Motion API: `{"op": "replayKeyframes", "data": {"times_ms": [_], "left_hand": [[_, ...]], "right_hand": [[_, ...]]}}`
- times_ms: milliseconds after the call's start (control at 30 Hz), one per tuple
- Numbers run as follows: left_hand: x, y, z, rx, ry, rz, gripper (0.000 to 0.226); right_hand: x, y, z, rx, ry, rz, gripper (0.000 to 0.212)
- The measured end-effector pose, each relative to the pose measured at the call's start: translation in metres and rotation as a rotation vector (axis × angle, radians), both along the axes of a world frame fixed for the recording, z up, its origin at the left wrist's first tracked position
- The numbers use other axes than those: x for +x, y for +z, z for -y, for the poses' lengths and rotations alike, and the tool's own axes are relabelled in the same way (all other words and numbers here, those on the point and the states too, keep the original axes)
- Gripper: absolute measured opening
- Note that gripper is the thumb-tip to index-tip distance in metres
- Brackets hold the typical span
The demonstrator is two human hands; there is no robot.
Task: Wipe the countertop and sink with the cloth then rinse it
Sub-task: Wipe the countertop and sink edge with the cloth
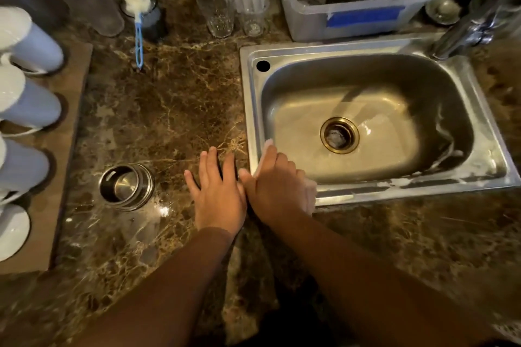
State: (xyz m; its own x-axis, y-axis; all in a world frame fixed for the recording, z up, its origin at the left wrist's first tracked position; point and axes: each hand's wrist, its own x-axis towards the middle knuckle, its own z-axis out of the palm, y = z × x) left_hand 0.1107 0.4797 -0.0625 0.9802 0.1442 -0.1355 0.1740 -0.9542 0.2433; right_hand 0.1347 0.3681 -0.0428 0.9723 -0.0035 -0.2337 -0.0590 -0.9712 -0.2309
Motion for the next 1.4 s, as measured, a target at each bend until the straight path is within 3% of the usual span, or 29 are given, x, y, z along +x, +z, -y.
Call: {"op": "replayKeyframes", "data": {"times_ms": [67,233,333,433,633,767,900,1233,1333,1400], "left_hand": [[0.000,0.000,0.000,0.009,-0.001,-0.001,0.062],[0.000,0.001,0.002,0.003,0.019,0.036,0.059],[-0.001,0.001,0.001,0.014,0.021,0.031,0.057],[0.001,0.001,0.002,0.017,0.016,0.012,0.058],[-0.001,0.001,0.002,0.013,0.009,0.025,0.059],[-0.001,0.000,0.001,0.008,-0.005,0.030,0.057],[-0.005,0.000,0.001,0.006,0.012,0.048,0.053],[-0.012,0.008,0.022,-0.082,0.210,-0.035,0.056],[-0.004,0.022,0.064,-0.203,0.379,-0.045,0.061],[-0.001,0.025,0.109,-0.140,0.297,-0.011,0.059]], "right_hand": [[-0.010,0.003,0.017,-0.035,0.107,-0.021,0.084],[-0.015,0.012,0.088,-0.226,0.262,0.018,0.065],[-0.006,0.015,0.144,-0.288,0.361,-0.136,0.054],[0.003,0.017,0.179,-0.264,0.214,-0.174,0.042],[-0.006,0.010,0.120,-0.241,0.184,-0.110,0.068],[-0.009,0.013,0.070,-0.192,0.181,-0.148,0.062],[-0.015,0.002,0.070,-0.156,0.211,-0.065,0.060],[-0.007,0.023,0.186,-0.089,0.330,-0.106,0.054],[0.000,0.027,0.249,-0.095,0.342,-0.104,0.056],[0.005,0.022,0.293,-0.117,0.350,-0.087,0.058]]}}
